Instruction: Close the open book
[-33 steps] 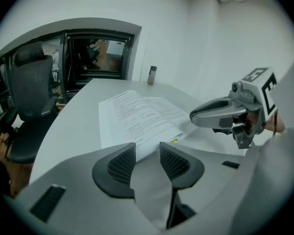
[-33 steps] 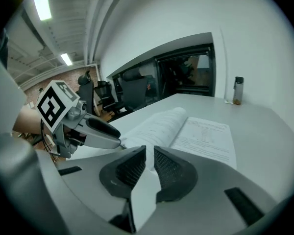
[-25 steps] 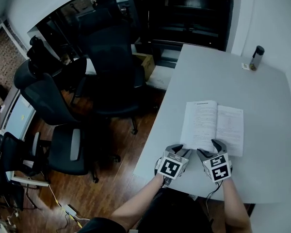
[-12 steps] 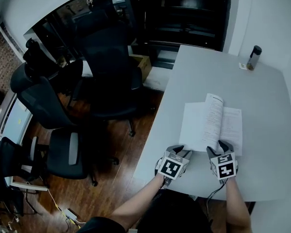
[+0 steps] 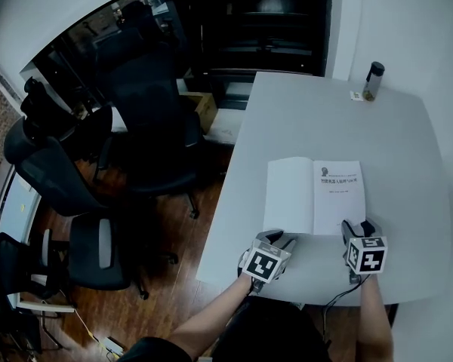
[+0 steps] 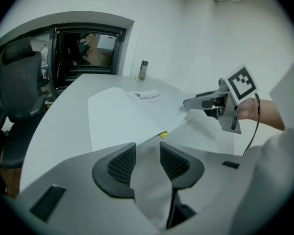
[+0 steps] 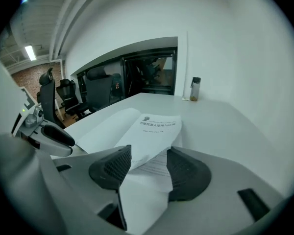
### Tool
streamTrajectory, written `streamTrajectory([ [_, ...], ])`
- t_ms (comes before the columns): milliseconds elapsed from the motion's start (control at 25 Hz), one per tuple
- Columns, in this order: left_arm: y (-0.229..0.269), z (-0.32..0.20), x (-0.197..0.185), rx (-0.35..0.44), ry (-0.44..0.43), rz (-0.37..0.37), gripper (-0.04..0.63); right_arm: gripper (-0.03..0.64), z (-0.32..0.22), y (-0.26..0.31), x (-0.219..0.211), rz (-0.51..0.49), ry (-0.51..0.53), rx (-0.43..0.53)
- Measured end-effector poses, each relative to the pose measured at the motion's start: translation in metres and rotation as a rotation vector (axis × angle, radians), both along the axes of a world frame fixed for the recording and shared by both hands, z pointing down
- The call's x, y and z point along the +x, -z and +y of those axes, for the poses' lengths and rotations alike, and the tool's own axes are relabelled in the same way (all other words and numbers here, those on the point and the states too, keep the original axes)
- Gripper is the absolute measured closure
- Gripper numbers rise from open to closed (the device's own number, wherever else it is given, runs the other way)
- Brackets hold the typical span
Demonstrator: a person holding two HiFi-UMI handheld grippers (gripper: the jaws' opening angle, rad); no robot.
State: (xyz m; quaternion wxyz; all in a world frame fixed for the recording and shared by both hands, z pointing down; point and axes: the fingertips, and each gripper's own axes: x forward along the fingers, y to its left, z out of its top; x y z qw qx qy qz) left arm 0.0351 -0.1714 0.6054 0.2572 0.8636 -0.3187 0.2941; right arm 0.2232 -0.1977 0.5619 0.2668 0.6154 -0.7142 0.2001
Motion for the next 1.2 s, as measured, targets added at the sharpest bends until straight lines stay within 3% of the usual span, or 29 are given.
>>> streamTrajectory([
  [200, -0.009, 0.013, 0.017, -0.045, -0.007, 0.022, 0.439, 0.385, 0.010, -0.001, 0.021, -0.006, -0.042, 0.002],
  [440, -0.011, 0.001, 0.022, -0.073, 0.110, 0.037, 0.440, 0.385, 0.020, 0.003, 0.025, -0.002, -0.016, 0.010],
  [480, -0.011, -0.002, 0.022, -0.073, 0.136, 0.042, 0.454, 0.385, 0.021, 0.005, 0.026, -0.001, -0.012, 0.012],
  [560, -0.008, -0.008, 0.017, -0.062, 0.194, 0.050, 0.551, 0.385, 0.023, 0.007, 0.029, -0.001, -0.007, 0.017],
  [640, -0.005, -0.013, 0.014, -0.047, 0.239, 0.056, 0.590, 0.385, 0.025, 0.009, 0.033, -0.002, -0.003, 0.019],
  [840, 0.008, -0.025, 0.016, 0.062, 0.292, 0.057, 0.591, 0.385, 0.028, 0.008, 0.040, -0.005, 0.018, 0.020],
  [1040, 0.042, -0.032, 0.049, 0.206, 0.241, 0.105, 0.591, 0.385, 0.029, 0.012, 0.048, -0.007, 0.030, 0.026],
  [1200, 0.051, -0.030, 0.080, 0.233, 0.189, 0.137, 0.591, 0.385, 0.034, 0.013, 0.058, -0.011, 0.031, 0.030],
])
